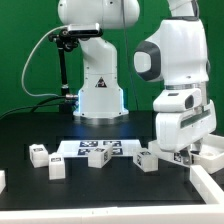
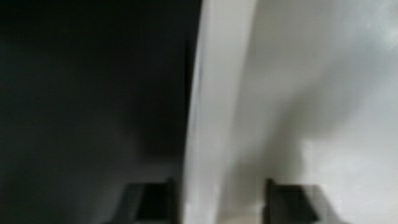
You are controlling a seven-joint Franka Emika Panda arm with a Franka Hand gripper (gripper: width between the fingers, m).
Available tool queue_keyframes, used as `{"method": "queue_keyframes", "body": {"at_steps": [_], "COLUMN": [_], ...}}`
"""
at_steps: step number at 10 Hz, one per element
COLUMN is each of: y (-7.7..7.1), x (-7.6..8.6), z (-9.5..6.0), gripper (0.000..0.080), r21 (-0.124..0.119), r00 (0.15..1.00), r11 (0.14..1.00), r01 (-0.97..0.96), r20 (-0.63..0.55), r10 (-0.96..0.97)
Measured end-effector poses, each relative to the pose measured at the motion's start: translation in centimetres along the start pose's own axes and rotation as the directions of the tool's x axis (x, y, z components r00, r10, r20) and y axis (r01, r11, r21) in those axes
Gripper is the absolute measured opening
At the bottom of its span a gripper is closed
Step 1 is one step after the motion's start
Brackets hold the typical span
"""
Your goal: Assemble one leg
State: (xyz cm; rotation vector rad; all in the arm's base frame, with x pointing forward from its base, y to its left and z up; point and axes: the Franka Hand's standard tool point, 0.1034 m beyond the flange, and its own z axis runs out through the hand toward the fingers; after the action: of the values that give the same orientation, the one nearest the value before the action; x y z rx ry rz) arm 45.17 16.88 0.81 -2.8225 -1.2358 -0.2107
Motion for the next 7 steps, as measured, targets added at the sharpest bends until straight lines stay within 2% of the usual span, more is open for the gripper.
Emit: {"method": "queue_keyframes", "body": {"at_steps": [1, 2, 3, 4, 6, 7], "y": [0.3, 1.6, 2.7, 2.9, 4.1, 6.0], "x": [-0.2, -0.7, -1.5, -1.6, -2.5, -2.9], "z": [-0.2, -1.2, -2.8, -4.5, -10.0, -11.3], "gripper": [0.0064, 0.0052, 0.0052, 0.0052, 0.0052, 0.0052], "r21": [-0.001, -0.006, -0.001, 0.001, -0.024, -0.03], "r00": [1.0, 0.998, 0.991, 0.984, 0.932, 0.93], "r11": [1.0, 0.998, 0.993, 0.989, 0.951, 0.947], "r01": [-0.013, -0.061, -0.119, -0.148, -0.309, -0.321], "r20": [0.003, 0.018, 0.062, 0.1, 0.193, 0.178], "r10": [0.013, 0.061, 0.118, 0.147, 0.307, 0.321]}}
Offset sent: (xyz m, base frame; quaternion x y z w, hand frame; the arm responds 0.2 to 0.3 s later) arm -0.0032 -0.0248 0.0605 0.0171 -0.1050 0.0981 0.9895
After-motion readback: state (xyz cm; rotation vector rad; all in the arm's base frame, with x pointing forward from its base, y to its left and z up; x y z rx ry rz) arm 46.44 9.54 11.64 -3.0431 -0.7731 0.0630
